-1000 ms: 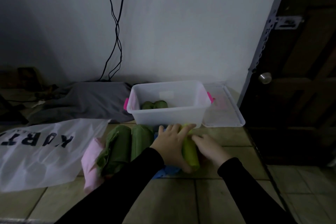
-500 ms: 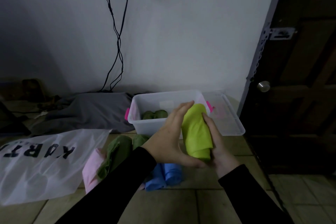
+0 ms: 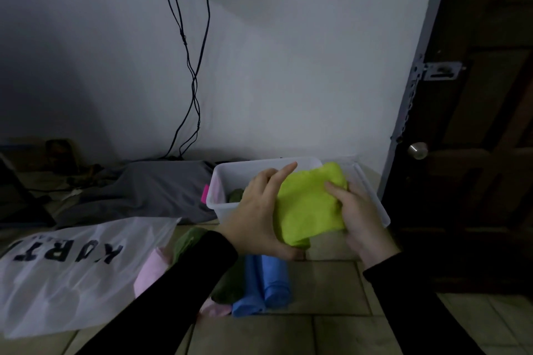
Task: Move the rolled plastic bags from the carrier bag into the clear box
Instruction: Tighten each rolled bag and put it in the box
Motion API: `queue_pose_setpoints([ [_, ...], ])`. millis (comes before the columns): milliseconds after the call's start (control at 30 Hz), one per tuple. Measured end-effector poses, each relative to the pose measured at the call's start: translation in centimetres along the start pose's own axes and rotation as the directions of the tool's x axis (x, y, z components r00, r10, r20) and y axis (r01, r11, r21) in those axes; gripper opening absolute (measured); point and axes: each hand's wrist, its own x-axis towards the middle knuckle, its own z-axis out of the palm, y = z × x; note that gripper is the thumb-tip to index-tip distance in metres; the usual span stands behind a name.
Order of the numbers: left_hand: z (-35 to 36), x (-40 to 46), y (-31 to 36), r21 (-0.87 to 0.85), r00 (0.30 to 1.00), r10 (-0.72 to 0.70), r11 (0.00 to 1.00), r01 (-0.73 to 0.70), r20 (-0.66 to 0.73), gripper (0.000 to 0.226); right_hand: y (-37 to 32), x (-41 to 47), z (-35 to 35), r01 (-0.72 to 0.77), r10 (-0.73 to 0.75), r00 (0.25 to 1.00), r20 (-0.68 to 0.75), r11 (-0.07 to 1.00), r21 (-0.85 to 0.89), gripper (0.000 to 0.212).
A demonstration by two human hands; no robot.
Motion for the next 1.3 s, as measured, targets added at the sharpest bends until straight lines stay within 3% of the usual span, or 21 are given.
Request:
queue_pose_setpoints([
  [133, -0.1, -0.3, -0.9, 0.050, 0.999, -0.013, 0.999, 0.011, 0.031, 0.134, -1.3, 0.3, -0.5, 0.191, -0.206, 0.977, -0.049, 0.958, -0.214, 0.031],
  [267, -0.4, -0.4, -1.3, 0.030, 0.999, -0.032, 0.999, 0.032, -0.006, 0.134, -1.8, 1.2, -0.9, 0.286, -0.326, 0.934, -0.143, 0.926, -0.247, 0.034],
  [433, -1.4, 0.0, -0.9, 0.054, 0.995, 0.015, 0.999, -0.009, -0.100, 0.127, -0.6, 2.7, -1.0, 0.181, -0.209, 0.954, -0.217, 0.973, -0.143, 0.030],
  [700, -2.2, 0.6, 0.8, -0.030, 0.990, 0.058, 0.998, -0.062, -0.129, 0.119, 1.9, 3.5, -0.4, 0.054, -0.105, 0.967, -0.233, 0.976, -0.213, 0.027],
  [767, -2.8, 0.5, 0.8, -0.029, 0.991, 0.027, 0.999, -0.031, -0.133, 0.116, 1.7, 3.7, -0.1, 0.018, -0.050, 0.978, -0.200, 0.987, -0.159, 0.040],
  [800, -3.2, 0.4, 0.7, -0.011, 0.990, 0.014, 1.000, -0.015, -0.138, 0.115, 1.5, 3.5, 0.2, 0.006, -0.030, 0.982, -0.189, 0.991, -0.130, 0.057],
  [867, -3.8, 0.1, 0.4, 0.013, 0.991, -0.024, 1.000, 0.026, -0.130, 0.116, 0.9, 2.6, 0.7, 0.070, -0.116, 0.959, -0.257, 0.981, -0.182, 0.079],
  [900, -3.8, 0.0, 0.3, 0.020, 0.992, -0.049, 0.998, 0.052, -0.120, 0.117, 0.8, 1.5, 0.9, 0.155, -0.232, 0.925, -0.301, 0.953, -0.259, 0.082],
  [967, -3.6, -0.3, 0.0, 0.042, 0.988, -0.093, 0.994, 0.099, -0.121, 0.119, 0.4, -1.2, 1.6, 0.418, -0.570, 0.790, -0.226, 0.771, -0.480, 0.077],
  [1000, -3.4, -0.3, -0.1, 0.054, 0.986, -0.108, 0.992, 0.116, -0.130, 0.119, 0.1, -2.4, 2.1, 0.520, -0.688, 0.718, -0.105, 0.631, -0.576, 0.065],
  [1033, -3.1, -0.3, -0.2, 0.067, 0.984, -0.117, 0.990, 0.127, -0.137, 0.118, 0.3, -3.0, 2.9, 0.599, -0.727, 0.684, 0.053, 0.518, -0.611, 0.052],
  [1067, -2.9, -0.3, -0.1, 0.094, 0.984, -0.110, 0.988, 0.124, -0.143, 0.115, -0.1, -3.8, 3.9, 0.631, -0.675, 0.707, 0.210, 0.467, -0.619, 0.042],
  [1133, -2.6, 0.0, 0.2, 0.170, 0.985, -0.060, 0.982, 0.088, -0.159, 0.100, -0.3, -5.0, 5.9, 0.597, -0.454, 0.797, 0.400, 0.484, -0.640, 0.041],
  [1200, -2.6, 0.1, 0.8, 0.200, 0.983, -0.018, 0.978, 0.055, -0.185, 0.089, 0.0, -5.2, 6.8, 0.552, -0.398, 0.831, 0.389, 0.499, -0.668, 0.043],
  [1300, -2.8, 0.2, 1.1, 0.253, 0.973, 0.072, 0.967, -0.015, -0.220, 0.098, -0.4, -5.1, 7.0, 0.500, -0.401, 0.862, 0.311, 0.563, -0.658, 0.032],
])
